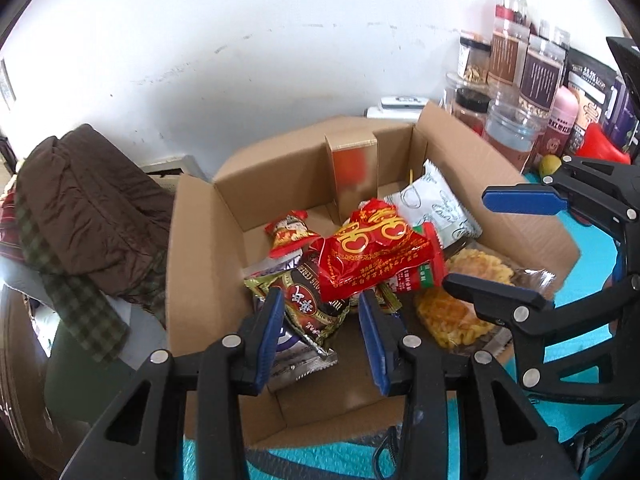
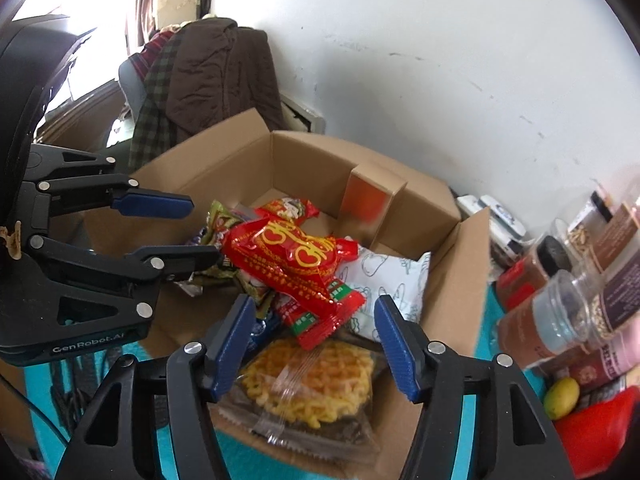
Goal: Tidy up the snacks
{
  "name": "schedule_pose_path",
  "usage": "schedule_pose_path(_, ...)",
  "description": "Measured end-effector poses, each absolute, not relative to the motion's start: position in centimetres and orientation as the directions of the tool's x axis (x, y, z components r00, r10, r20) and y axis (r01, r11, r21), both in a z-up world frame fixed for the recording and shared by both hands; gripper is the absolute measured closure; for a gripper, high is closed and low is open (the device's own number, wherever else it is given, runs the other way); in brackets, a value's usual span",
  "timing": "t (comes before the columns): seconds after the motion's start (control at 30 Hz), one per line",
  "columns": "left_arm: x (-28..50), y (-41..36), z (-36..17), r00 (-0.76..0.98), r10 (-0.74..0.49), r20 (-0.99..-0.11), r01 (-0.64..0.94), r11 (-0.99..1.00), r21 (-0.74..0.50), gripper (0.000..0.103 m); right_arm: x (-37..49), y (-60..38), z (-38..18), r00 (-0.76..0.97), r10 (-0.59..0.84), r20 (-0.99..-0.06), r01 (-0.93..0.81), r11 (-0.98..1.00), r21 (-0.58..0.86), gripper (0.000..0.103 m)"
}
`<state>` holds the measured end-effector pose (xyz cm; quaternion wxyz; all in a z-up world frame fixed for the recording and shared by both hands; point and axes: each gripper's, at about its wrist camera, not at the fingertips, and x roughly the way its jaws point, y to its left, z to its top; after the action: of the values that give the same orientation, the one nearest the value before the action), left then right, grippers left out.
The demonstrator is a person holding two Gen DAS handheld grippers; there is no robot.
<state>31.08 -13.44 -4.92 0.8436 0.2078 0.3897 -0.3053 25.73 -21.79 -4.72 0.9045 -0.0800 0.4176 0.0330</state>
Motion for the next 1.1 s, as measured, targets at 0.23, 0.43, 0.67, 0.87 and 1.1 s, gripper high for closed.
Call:
schedule_pose_path(0.23, 29.2, -12.2, -2.2, 0.556, -0.367, -0.746, 0.646, 0.756, 0.110, 0.050, 23.8, -21.5, -2.1, 0.695, -0.047, -0.717, -0.081, 0.986, -0.144, 0.037)
schedule_pose_path(0.43, 27.0, -11.1, 0.5, 0.592, -0.382, -0.709, 0.624, 0.775, 0.103, 0.036, 21.9, -21.3, 0.6, 0.739, -0.072, -0.670, -0.033, 0.989, -0.143, 0.031)
schedule_pose_path(0.67, 24.5, -9.1, 3.4, 0.656, -0.395, -0.643, 0.580, 0.809, 0.096, 0.026, 18.9, -21.1, 3.6, 0.792, -0.128, -0.598, 0.043, 0.987, -0.155, 0.016)
schedule_pose_path(0.87, 22.0, -7.7, 4.9, 0.670, -0.416, -0.615, 0.569, 0.820, 0.066, 0.026, 15.9, -20.8, 5.8, 0.825, -0.148, -0.546, 0.088, 0.987, -0.134, 0.012)
schedule_pose_path(1.1, 19.1, -6.2, 5.8, 0.688, -0.411, -0.598, 0.535, 0.844, 0.035, 0.026, 12.6, -20.4, 6.9, 0.834, -0.177, -0.523, 0.144, 0.984, -0.103, 0.012)
